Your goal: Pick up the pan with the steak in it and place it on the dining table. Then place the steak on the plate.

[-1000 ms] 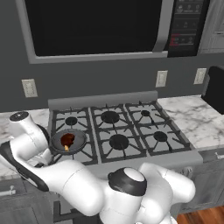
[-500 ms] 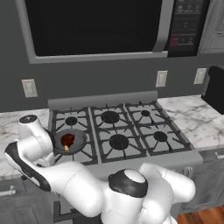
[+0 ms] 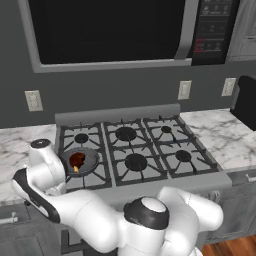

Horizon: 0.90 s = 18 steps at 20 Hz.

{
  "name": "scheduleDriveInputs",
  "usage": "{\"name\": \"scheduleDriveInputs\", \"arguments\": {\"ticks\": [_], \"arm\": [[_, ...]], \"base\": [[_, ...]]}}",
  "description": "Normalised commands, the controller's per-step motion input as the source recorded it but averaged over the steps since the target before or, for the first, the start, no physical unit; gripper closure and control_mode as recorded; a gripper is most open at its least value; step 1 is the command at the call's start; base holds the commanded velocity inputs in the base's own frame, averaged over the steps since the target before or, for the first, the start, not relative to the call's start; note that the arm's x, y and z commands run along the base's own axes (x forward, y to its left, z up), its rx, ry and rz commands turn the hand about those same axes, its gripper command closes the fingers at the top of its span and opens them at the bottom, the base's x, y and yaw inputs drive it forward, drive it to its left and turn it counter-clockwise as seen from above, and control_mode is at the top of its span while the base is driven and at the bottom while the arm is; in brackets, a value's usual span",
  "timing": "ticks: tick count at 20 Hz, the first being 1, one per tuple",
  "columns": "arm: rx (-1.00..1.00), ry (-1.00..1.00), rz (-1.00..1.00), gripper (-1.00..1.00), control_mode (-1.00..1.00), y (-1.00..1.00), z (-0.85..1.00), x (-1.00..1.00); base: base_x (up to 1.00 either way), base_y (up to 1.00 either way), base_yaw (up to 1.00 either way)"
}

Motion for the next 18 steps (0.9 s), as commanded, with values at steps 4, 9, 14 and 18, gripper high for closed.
{"name": "scheduleDriveInputs", "arguments": {"ticks": [4, 9, 14, 18], "arm": [[0.01, 0.03, 0.0, -1.0, -1.0, 0.05, -0.26, 0.3], [0.0, 0.03, -0.01, -1.0, -1.0, 0.14, -0.23, 0.38], [0.0, 0.01, -0.06, -1.0, -1.0, 0.41, -0.09, 0.4], [-0.01, 0.02, -0.04, -1.0, -1.0, 0.25, -0.02, 0.16]], "base": [[0.0, 0.0, 0.0], [0.0, 0.0, 0.0], [0.0, 0.0, 0.0], [0.0, 0.0, 0.0]]}}
